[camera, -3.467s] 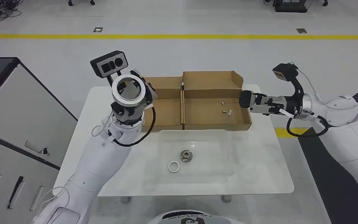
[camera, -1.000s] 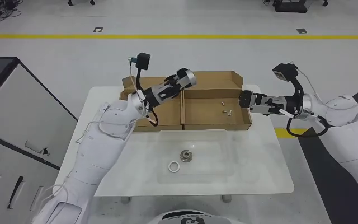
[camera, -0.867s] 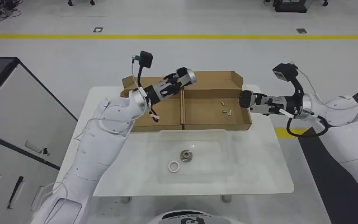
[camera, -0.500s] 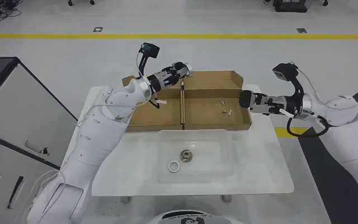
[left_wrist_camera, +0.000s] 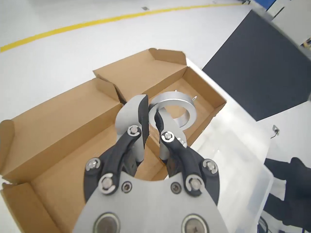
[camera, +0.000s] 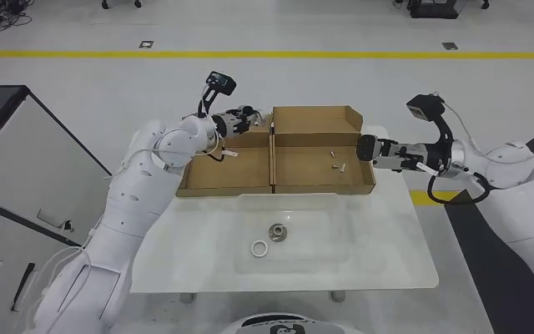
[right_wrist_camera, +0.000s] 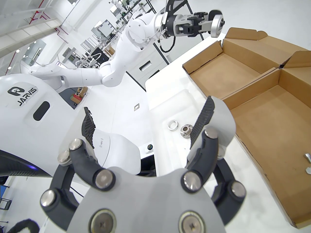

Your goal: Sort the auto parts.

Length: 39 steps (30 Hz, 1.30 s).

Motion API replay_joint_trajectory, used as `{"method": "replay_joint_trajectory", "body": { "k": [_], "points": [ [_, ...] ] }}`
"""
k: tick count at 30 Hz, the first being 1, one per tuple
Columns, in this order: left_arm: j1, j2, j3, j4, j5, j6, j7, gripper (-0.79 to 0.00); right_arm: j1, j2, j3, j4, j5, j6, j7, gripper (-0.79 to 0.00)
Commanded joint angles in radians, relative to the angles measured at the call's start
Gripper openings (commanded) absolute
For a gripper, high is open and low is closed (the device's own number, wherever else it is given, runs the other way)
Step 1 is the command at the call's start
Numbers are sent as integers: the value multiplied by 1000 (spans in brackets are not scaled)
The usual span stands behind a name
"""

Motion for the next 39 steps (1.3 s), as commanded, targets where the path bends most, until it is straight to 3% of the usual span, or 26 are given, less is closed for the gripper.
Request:
{"method": "replay_joint_trajectory", "body": {
  "k": [1,8,11,21,24,31,39],
  "points": [
    [-6,0,9,11,18,1,-27,-785,0,0,0,0,0,0,0,0],
    [-66,-7,61,97,98,15,-105,-785,0,0,0,0,0,0,0,0],
    [-84,-16,72,139,44,20,-122,-785,0,0,0,0,0,0,0,0],
    [-75,-16,78,133,56,20,-118,-785,0,0,0,0,0,0,0,0],
    [-86,-22,111,151,84,62,-158,-785,0,0,0,0,0,0,0,0],
    [-165,-74,248,286,108,153,-234,-785,0,0,0,0,0,0,0,0],
    [-252,-161,396,498,129,258,-239,-785,0,0,0,0,0,0,0,0]
  ]
}}
